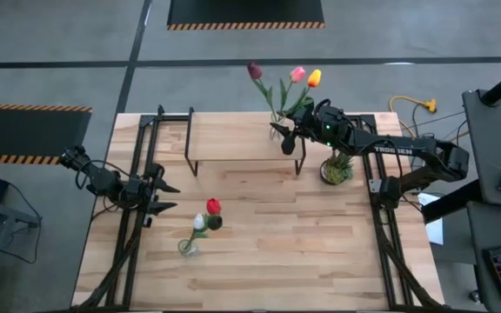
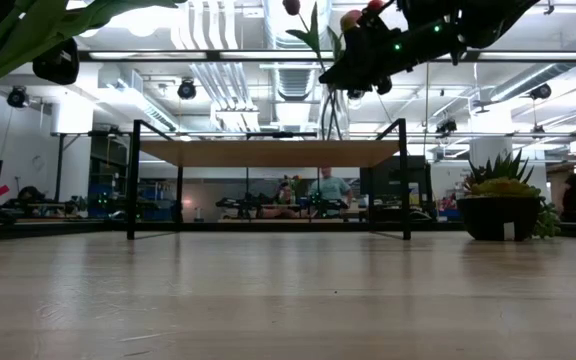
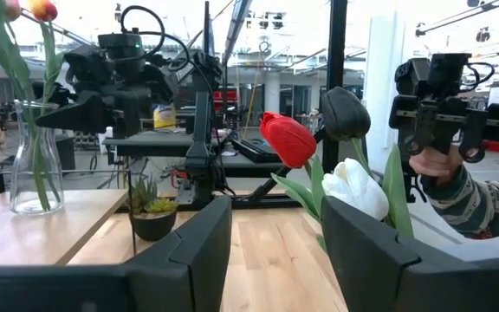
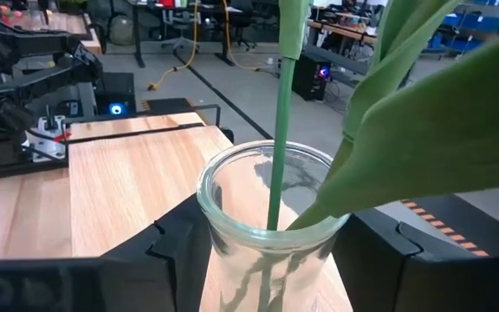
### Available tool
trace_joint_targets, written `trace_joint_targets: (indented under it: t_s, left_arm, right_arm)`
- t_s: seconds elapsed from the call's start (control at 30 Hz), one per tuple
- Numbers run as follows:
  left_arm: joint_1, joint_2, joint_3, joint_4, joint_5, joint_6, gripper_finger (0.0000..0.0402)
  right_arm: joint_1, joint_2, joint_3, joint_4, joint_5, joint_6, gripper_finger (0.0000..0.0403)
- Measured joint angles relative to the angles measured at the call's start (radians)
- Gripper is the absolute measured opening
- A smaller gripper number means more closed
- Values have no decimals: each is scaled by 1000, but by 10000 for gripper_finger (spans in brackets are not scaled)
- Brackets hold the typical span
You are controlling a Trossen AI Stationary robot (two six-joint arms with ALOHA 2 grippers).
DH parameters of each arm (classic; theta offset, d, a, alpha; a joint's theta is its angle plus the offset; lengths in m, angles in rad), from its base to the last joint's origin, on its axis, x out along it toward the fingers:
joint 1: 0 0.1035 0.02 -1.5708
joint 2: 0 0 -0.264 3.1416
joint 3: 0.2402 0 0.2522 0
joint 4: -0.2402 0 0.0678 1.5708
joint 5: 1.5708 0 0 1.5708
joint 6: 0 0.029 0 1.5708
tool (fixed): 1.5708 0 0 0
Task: Pick and place flowers into a vace then onto a shelf
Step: Put the top transparent vase on the shelf, then put the transparent vase on the shelf
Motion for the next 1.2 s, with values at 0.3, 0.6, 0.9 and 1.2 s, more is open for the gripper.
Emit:
trace_joint_targets:
  t_s: [0.3, 0.6, 0.9, 1.2]
  left_arm:
    - [0, 0, 0, 0, 0, 0, 163]
    - [0, 0, 0, 0, 0, -1, 163]
    - [0, 0, 0, 0, 0, -1, 163]
    - [0, 0, 0, 0, 0, -1, 163]
  right_arm:
    - [0, 0, 0, -11, 1, 28, 237]
    - [0, -18, 0, -24, 2, 26, 289]
    - [1, -144, 0, -204, 2, 22, 320]
    - [6, -359, -70, -400, -218, 22, 319]
